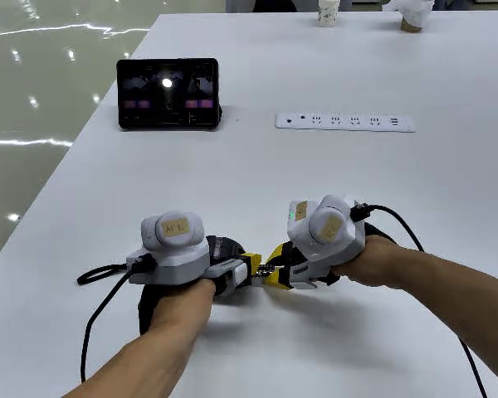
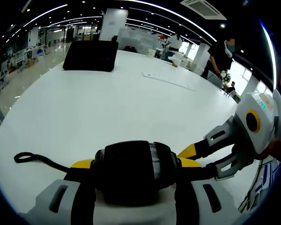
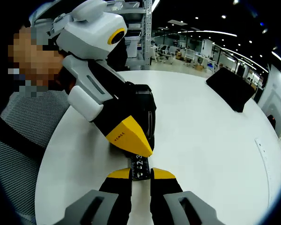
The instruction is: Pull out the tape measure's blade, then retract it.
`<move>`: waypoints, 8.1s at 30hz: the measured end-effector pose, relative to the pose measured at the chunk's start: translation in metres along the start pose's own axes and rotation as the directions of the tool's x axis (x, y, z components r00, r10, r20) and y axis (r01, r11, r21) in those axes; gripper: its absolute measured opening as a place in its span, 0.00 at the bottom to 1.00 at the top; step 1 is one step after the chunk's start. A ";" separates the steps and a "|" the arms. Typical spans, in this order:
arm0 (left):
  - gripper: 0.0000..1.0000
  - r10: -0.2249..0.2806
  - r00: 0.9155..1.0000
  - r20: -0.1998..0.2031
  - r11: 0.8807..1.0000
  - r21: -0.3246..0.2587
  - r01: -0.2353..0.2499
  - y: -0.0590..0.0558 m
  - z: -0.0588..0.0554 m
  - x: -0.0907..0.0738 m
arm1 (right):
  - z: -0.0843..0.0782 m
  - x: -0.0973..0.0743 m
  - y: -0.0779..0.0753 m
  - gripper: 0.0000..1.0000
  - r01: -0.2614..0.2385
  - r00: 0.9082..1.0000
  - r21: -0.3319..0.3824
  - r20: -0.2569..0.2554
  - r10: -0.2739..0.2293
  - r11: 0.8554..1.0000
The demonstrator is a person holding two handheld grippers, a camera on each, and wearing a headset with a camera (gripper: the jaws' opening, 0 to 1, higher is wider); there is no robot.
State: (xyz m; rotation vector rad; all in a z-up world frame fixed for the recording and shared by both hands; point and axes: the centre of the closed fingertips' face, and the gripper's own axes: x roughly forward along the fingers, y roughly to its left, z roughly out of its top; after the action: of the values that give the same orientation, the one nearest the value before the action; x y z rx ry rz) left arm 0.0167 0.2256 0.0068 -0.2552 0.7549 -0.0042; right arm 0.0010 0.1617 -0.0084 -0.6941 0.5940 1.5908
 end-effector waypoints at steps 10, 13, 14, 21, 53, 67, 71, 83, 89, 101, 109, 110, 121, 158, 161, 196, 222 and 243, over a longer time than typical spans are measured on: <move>0.64 -0.001 1.000 -0.001 1.000 -0.001 0.001 0.000 0.000 0.001 | 0.007 0.007 0.001 0.12 -0.008 1.000 -0.003 0.016 0.008 1.000; 0.64 -0.001 1.000 -0.001 1.000 -0.003 0.001 0.000 0.000 0.001 | 0.008 0.009 0.001 0.12 -0.010 1.000 -0.002 0.022 0.010 1.000; 0.64 -0.001 1.000 -0.002 1.000 -0.002 0.001 0.000 0.000 0.001 | 0.009 0.010 0.000 0.12 -0.012 1.000 -0.005 0.023 0.012 1.000; 0.64 0.000 1.000 -0.002 1.000 -0.004 0.000 0.001 0.000 0.002 | 0.010 0.011 0.000 0.12 -0.019 0.999 -0.018 0.026 0.020 1.000; 0.67 -0.007 0.999 -0.049 1.000 0.017 0.007 -0.003 -0.002 0.003 | 0.012 0.009 -0.001 0.16 -0.001 1.000 -0.019 0.021 0.001 1.000; 0.65 -0.024 1.000 -0.019 0.999 0.048 0.025 -0.003 0.016 -0.004 | 0.009 -0.006 -0.005 0.21 0.029 0.999 -0.009 0.026 -0.029 1.000; 0.66 -0.025 1.000 -0.012 0.998 0.061 0.026 -0.002 0.021 -0.007 | 0.008 -0.013 -0.007 0.23 0.046 0.999 0.005 0.028 -0.046 0.999; 0.69 -0.031 0.999 -0.032 0.994 0.108 0.035 0.002 0.014 -0.017 | -0.004 -0.036 -0.009 0.29 0.093 0.995 0.040 0.025 -0.094 0.995; 0.70 -0.047 0.998 -0.033 0.990 0.135 0.051 0.000 0.013 -0.020 | -0.010 -0.048 -0.008 0.33 0.117 0.993 0.059 0.025 -0.119 0.991; 0.71 -0.081 0.996 -0.039 0.982 0.167 0.086 0.000 0.006 -0.031 | -0.027 -0.065 -0.001 0.39 0.150 0.988 0.112 0.019 -0.153 0.982; 0.71 -0.086 0.995 -0.049 0.979 0.181 0.094 0.004 -0.001 -0.038 | -0.032 -0.073 0.001 0.42 0.165 0.985 0.143 0.025 -0.171 0.976; 0.71 -0.086 0.995 -0.050 0.979 0.182 0.093 0.005 -0.001 -0.039 | -0.033 -0.073 0.002 0.42 0.167 0.985 0.147 0.025 -0.172 0.975; 0.74 -0.100 0.994 -0.046 0.974 0.198 0.107 0.009 -0.006 -0.046 | -0.043 -0.083 0.009 0.46 0.181 0.982 0.163 0.024 -0.188 0.970; 0.81 -0.194 0.980 -0.038 0.925 0.325 0.196 0.010 -0.015 -0.066 | -0.075 -0.118 0.033 0.61 0.270 0.956 0.297 0.029 -0.291 0.916; 0.82 -0.208 0.978 -0.030 0.919 0.337 0.206 0.011 -0.015 -0.067 | -0.079 -0.121 0.036 0.63 0.279 0.952 0.314 0.031 -0.303 0.908; 0.95 -0.352 0.935 0.041 0.821 0.493 0.287 -0.001 -0.017 -0.090 | -0.081 -0.140 0.060 0.84 0.333 0.905 0.390 0.125 -0.407 0.858; 0.99 -0.407 0.911 0.066 0.792 0.522 0.316 -0.012 -0.018 -0.098 | -0.064 -0.148 0.064 0.99 0.346 0.861 0.445 0.201 -0.468 0.826; 0.99 -0.432 0.898 0.084 0.780 0.535 0.325 -0.028 -0.019 -0.111 | -0.062 -0.151 0.068 0.99 0.354 0.858 0.433 0.203 -0.472 0.829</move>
State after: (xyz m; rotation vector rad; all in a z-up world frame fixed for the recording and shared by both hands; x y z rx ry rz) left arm -0.0748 0.2045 0.0758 0.1059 0.4612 -0.5568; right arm -0.0484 0.0055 0.0574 -0.2487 0.4642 1.0910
